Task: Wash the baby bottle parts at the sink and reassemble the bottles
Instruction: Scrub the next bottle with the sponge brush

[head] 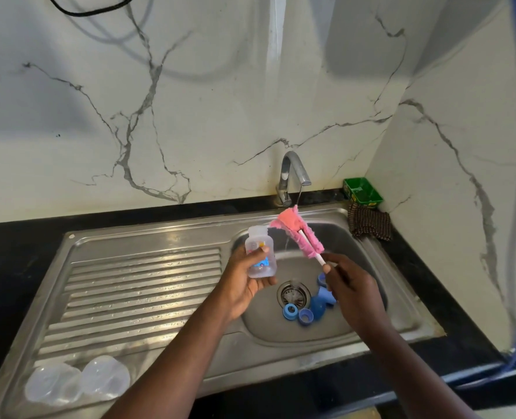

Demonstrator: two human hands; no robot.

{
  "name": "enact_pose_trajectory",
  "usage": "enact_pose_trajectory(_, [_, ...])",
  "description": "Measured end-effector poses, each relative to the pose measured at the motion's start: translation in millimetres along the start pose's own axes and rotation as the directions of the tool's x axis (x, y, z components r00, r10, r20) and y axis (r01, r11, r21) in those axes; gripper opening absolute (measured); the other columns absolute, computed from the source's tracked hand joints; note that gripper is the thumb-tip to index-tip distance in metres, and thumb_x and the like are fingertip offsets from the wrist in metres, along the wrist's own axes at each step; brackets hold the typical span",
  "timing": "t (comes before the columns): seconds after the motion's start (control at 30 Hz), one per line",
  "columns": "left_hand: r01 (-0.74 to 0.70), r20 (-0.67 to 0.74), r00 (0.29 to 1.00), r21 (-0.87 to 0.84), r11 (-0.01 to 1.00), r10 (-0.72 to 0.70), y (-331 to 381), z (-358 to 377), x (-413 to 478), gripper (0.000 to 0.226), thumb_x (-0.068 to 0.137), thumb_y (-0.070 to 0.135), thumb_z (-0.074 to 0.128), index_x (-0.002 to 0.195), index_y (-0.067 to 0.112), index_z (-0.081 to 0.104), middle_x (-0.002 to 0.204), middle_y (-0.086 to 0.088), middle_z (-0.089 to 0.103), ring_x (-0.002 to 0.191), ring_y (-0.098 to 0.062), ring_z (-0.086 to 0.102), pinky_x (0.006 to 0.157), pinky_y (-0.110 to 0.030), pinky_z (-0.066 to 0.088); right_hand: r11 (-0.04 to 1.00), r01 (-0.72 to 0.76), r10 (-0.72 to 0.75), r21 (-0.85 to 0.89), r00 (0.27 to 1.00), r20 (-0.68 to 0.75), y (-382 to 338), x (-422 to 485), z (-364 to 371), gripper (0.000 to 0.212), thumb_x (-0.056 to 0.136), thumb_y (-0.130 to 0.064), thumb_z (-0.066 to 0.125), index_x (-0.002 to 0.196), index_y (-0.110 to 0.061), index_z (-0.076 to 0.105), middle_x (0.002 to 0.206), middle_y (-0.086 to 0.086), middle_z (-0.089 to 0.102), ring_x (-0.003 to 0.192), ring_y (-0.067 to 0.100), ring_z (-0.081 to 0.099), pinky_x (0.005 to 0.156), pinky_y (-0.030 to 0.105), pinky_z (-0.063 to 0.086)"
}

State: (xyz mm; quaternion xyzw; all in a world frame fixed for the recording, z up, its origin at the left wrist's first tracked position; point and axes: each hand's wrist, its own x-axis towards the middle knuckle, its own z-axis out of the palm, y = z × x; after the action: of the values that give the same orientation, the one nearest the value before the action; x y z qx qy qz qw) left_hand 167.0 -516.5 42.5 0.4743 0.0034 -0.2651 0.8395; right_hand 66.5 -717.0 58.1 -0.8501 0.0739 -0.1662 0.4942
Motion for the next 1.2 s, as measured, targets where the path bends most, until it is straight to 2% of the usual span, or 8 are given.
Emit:
enact_pose_trajectory(0.07, [-0.030, -0.017, 0.999, 0.141, 0.989, 0.033, -1, 1, 1, 0.058, 0.074, 0.030, 0.077, 0.124, 0.009, 0.057, 0.101, -0.013, 0.063, 0.083, -0.024, 0.065, 0.058, -0.033, 0.054, 1.000, 0.015, -0.015, -0.010, 1.000, 0.006, -1, -1, -5, 0.021, 0.097, -0.018, 0.058, 0.112, -0.030, 0.068, 0.077, 0.003, 0.068, 0.072, 0.019, 0.065, 0.064, 0.030, 0.053])
enact_pose_trajectory(0.23, [-0.101, -0.089, 0.983, 0.451, 0.887, 0.158, -3, 16, 1, 0.042, 0.078, 0.023, 0.083, 0.111, 0.015, 0.058, 0.103, -0.018, 0.069, 0.078, -0.024, 0.068, 0.051, -0.028, 0.051, 0.988, 0.106, -0.103, -0.116, 0.994, 0.026, 2, 5, -10, 0.027, 0.092, -0.011, 0.066, 0.113, -0.028, 0.071, 0.083, -0.014, 0.071, 0.078, -0.001, 0.066, 0.066, 0.004, 0.042])
enact_pose_trajectory(0.4, [-0.138, -0.185, 0.918, 0.681, 0.719, 0.351, 0, 27, 7, 0.055, 0.073, 0.024, 0.088, 0.112, 0.022, 0.050, 0.102, 0.004, 0.066, 0.079, -0.003, 0.065, 0.059, -0.021, 0.053, 0.950, 0.205, -0.208, -0.238, 0.978, 0.011, 20, 21, -18, 0.032, 0.088, -0.029, 0.060, 0.118, -0.024, 0.072, 0.095, -0.010, 0.073, 0.083, 0.004, 0.069, 0.072, 0.027, 0.056])
enact_pose_trajectory(0.6, [-0.128, -0.106, 0.874, 0.891, 0.436, 0.474, -11, 43, 16, 0.060, 0.068, 0.030, 0.086, 0.106, 0.036, 0.039, 0.105, 0.005, 0.061, 0.087, -0.009, 0.062, 0.063, -0.022, 0.047, 0.919, 0.283, -0.289, -0.275, 0.957, 0.017, 35, 35, -30, 0.035, 0.091, -0.033, 0.055, 0.120, -0.023, 0.072, 0.085, -0.003, 0.071, 0.074, 0.012, 0.067, 0.064, 0.033, 0.054])
enact_pose_trajectory(0.77, [-0.052, -0.114, 0.773, 0.969, 0.242, 0.624, -10, 56, 16, 0.059, 0.072, 0.031, 0.084, 0.108, 0.035, 0.038, 0.097, 0.009, 0.060, 0.078, -0.008, 0.059, 0.056, -0.020, 0.039, 0.865, 0.334, -0.343, -0.376, 0.938, 0.045, 51, 41, -37, 0.038, 0.092, -0.034, 0.047, 0.121, -0.024, 0.070, 0.076, 0.000, 0.065, 0.064, 0.020, 0.063, 0.053, 0.035, 0.053])
enact_pose_trajectory(0.97, [0.055, 0.004, 0.701, 0.997, -0.059, 0.713, -27, 70, 18, 0.064, 0.071, 0.020, 0.086, 0.122, 0.018, 0.048, 0.110, -0.007, 0.061, 0.099, -0.025, 0.059, 0.072, -0.032, 0.050, 0.809, 0.361, -0.366, -0.465, 0.927, 0.083, 47, 53, -38, 0.036, 0.092, -0.029, 0.054, 0.125, -0.028, 0.068, 0.073, -0.002, 0.059, 0.058, 0.023, 0.059, 0.044, 0.035, 0.049])
enact_pose_trajectory(1.1, [0.088, 0.073, 0.664, 0.981, -0.175, 0.744, -23, 66, 20, 0.066, 0.066, 0.015, 0.088, 0.119, 0.016, 0.048, 0.104, -0.010, 0.061, 0.091, -0.028, 0.058, 0.069, -0.039, 0.052, 0.823, 0.343, -0.327, -0.452, 0.938, 0.116, 59, 45, -49, 0.039, 0.092, -0.036, 0.044, 0.127, -0.035, 0.063, 0.076, -0.002, 0.063, 0.057, 0.025, 0.061, 0.045, 0.039, 0.050])
enact_pose_trajectory(1.2, [0.126, 0.102, 0.658, 0.962, -0.243, 0.746, -27, 71, 24, 0.069, 0.063, 0.018, 0.091, 0.117, 0.017, 0.048, 0.102, -0.010, 0.064, 0.089, -0.028, 0.061, 0.065, -0.037, 0.052, 0.807, 0.350, -0.331, -0.476, 0.935, 0.126, 53, 49, -45, 0.037, 0.091, -0.031, 0.052, 0.126, -0.034, 0.065, 0.073, -0.002, 0.060, 0.054, 0.023, 0.059, 0.043, 0.036, 0.049])
